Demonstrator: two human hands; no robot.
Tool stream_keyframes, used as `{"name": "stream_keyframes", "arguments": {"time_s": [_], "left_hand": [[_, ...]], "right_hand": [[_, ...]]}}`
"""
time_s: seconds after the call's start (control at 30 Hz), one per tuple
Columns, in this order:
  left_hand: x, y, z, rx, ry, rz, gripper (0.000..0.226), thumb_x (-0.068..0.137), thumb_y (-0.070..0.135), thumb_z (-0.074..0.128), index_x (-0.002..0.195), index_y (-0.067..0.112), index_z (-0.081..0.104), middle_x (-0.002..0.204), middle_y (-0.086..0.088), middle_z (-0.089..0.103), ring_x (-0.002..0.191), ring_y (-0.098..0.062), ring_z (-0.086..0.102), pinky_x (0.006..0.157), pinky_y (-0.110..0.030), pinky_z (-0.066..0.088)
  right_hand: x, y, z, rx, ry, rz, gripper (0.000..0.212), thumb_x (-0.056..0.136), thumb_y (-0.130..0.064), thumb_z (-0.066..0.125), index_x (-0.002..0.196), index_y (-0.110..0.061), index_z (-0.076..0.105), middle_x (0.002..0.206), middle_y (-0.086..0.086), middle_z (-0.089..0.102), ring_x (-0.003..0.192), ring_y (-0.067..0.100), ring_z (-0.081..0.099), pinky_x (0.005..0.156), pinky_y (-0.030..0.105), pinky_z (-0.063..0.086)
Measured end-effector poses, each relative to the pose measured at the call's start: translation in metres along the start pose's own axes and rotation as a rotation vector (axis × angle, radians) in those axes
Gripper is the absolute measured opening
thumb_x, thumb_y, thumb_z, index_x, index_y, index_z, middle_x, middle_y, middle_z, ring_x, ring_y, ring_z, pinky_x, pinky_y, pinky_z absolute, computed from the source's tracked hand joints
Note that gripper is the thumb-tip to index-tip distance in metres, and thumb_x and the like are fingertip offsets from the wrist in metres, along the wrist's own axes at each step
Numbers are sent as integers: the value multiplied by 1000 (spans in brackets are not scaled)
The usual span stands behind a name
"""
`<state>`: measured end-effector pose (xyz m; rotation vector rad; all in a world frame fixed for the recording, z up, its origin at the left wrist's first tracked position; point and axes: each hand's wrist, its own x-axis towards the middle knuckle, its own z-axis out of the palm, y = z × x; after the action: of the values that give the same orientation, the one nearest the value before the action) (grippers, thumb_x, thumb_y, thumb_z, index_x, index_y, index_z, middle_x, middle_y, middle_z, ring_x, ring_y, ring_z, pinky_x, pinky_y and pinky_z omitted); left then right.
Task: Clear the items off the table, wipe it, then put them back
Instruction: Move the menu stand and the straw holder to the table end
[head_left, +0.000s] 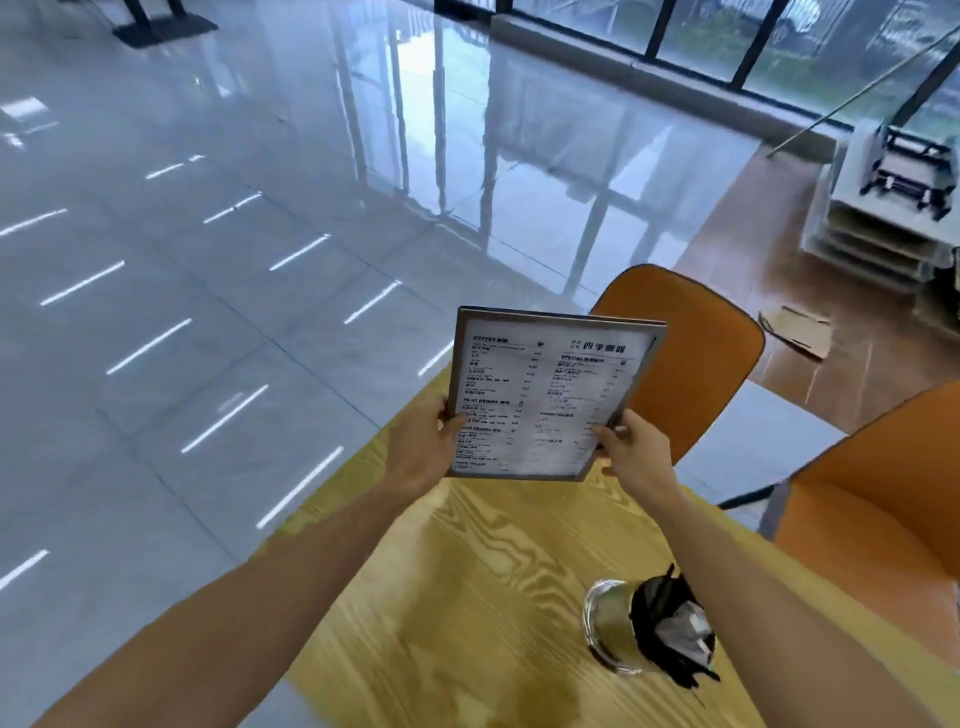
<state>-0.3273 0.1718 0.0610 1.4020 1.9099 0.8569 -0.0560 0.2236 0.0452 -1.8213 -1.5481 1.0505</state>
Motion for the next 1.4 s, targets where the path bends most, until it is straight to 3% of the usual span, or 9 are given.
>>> {"name": "stream_keyframes", "arguments": {"time_s": [0.17,0.33,0.57,0.73,0.93,1.07,1.2,1.33,1.4], "left_hand": [[21,-54,5,-40,-40,-105,25,100,25,59,124,20,67,113,5,72,104,-16,65,85,-31,52],[43,-85,7,-30,-15,-163,21,100,26,59,118,21,69,109,10,71,97,-10,62,72,-17,43],[73,-103,6,-44,29,-217,19,100,25,60,115,17,69,110,3,71,99,-17,65,87,-33,53],[92,-108,3,-32,59,-227,20,99,27,61,114,16,69,107,6,70,95,-12,62,82,-26,45],[102,-110,4,-13,71,-229,20,99,28,61,113,16,69,109,3,72,97,-14,64,86,-30,49],[92,-108,6,-2,88,-229,20,100,28,60,113,15,69,108,0,72,94,-15,63,81,-29,47],[75,-106,7,-18,84,-269,23,100,31,60,113,13,67,111,-2,72,100,-20,66,86,-37,53],[50,-94,11,-27,13,-410,48,97,36,63,133,5,54,126,-10,63,115,-28,60,92,-38,49],[26,-75,21,-61,-29,-408,34,97,26,63,125,8,56,114,-6,62,104,-27,62,84,-35,50]], "right_hand": [[23,8,53,-81,-84,-13,15,104,-21,55,115,-29,61,106,-6,69,88,21,66,73,49,59],[47,13,85,-126,-96,-23,19,102,-24,56,119,-23,65,113,-5,71,94,17,65,79,50,57],[79,-11,103,-145,-100,-53,16,103,-20,55,114,-25,64,106,-8,67,96,18,62,80,41,54],[97,-23,115,-153,-73,-35,10,102,-18,56,109,-20,64,106,-3,68,93,19,63,69,34,53],[105,-30,119,-180,-43,-7,14,102,-19,57,113,-12,63,107,-3,63,93,16,59,58,19,43],[102,-30,114,-18,-101,118,30,101,-26,60,128,-14,56,121,1,66,108,20,64,83,41,61],[87,-35,99,29,-275,93,52,102,-27,57,150,-15,41,148,2,53,135,21,50,107,44,48],[68,-32,71,-84,-276,57,64,101,-32,60,157,-20,32,153,7,48,136,23,49,104,42,48],[53,-26,49,-146,-263,12,58,100,-33,60,154,-24,40,148,7,53,128,22,55,95,38,54]]}}
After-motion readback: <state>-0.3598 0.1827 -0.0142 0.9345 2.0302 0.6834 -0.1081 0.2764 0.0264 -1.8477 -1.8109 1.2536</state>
